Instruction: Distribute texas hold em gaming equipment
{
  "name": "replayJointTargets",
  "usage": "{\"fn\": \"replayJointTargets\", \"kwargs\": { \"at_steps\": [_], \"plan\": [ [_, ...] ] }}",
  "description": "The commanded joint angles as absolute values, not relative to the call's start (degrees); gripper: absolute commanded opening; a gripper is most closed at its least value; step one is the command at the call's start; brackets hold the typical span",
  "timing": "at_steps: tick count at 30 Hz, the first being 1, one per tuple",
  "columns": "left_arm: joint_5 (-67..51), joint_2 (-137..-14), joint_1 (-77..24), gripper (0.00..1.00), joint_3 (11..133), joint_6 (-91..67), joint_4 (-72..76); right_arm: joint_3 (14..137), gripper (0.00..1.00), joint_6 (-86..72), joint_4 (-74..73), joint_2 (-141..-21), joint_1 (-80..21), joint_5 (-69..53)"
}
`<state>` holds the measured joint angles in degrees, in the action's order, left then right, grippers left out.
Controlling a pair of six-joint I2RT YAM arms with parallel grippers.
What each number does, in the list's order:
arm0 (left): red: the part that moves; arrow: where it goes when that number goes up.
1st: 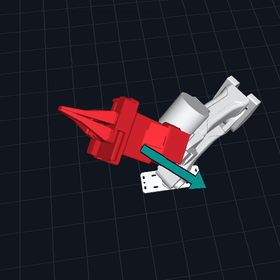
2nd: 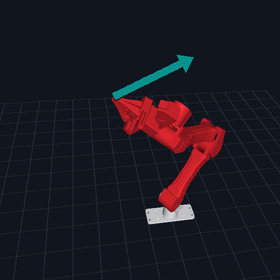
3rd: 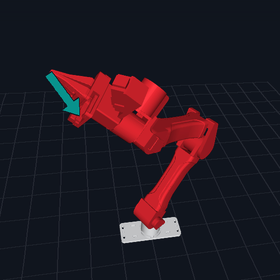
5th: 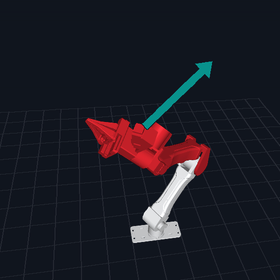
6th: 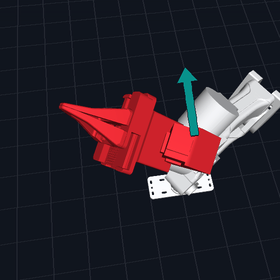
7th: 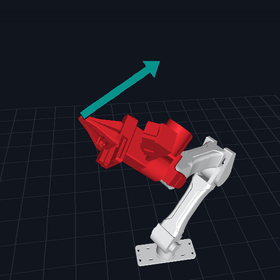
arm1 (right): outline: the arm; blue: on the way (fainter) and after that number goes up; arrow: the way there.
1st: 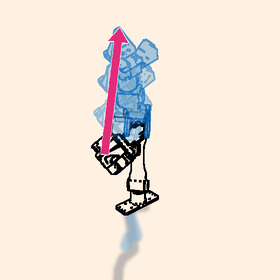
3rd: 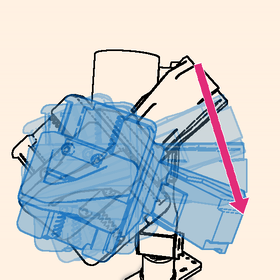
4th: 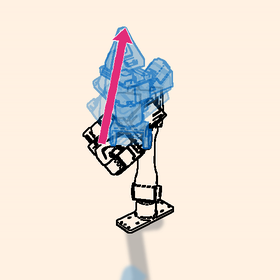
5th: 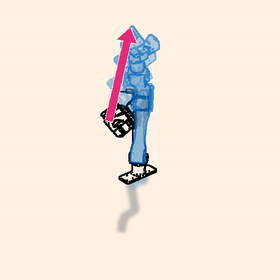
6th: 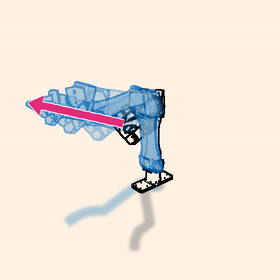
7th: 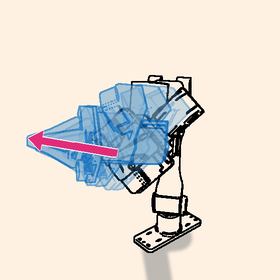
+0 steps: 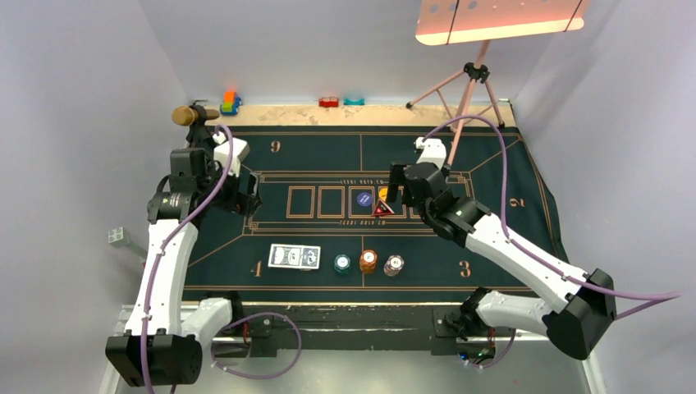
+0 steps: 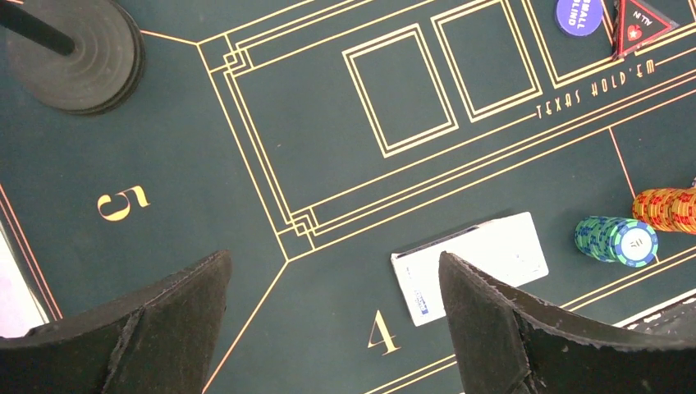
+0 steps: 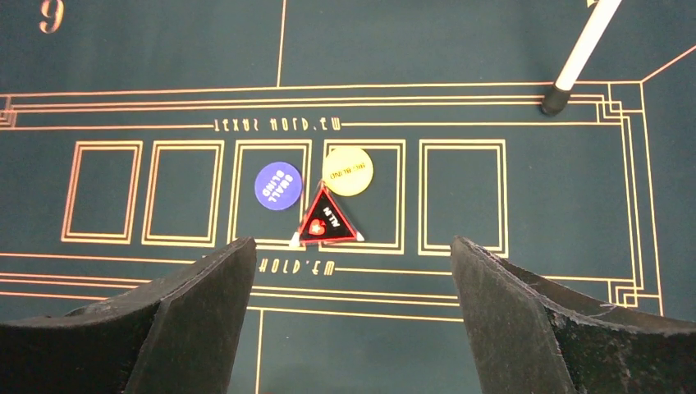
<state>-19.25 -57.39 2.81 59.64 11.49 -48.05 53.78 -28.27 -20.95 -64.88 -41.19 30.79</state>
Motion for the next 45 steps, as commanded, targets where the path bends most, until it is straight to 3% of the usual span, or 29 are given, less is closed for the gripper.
{"fn": "replayJointTargets", "kwargs": {
  "at_steps": [1,9,19,29,45],
  "plan": [
    [-20.52,-54.99,2.55,1.0,61.22,12.2,-46.36,56.63,0.92,-29.09,-23.82,-66.68,-42.42,33.75],
    [-24.75,-57.15,2.55,0.96,59.57,13.12,-48.43,59.85,0.89,-30.45,-22.87,-72.13,-48.77,33.2],
    [-27.32,-56.68,2.59,1.0,57.6,12.18,-46.35,66.81,0.87,-29.85,-17.35,-88.38,-58.4,30.44],
    [-29.7,-58.17,2.64,1.0,55.24,8.82,-43.11,73.57,0.86,-26.79,-15.66,-101.29,-54.49,29.53],
    [-29.68,-55.1,2.72,1.0,52.86,9.34,-41.99,74.22,0.86,-27.19,-13.21,-108.57,-44.63,21.11]
  ]
}}
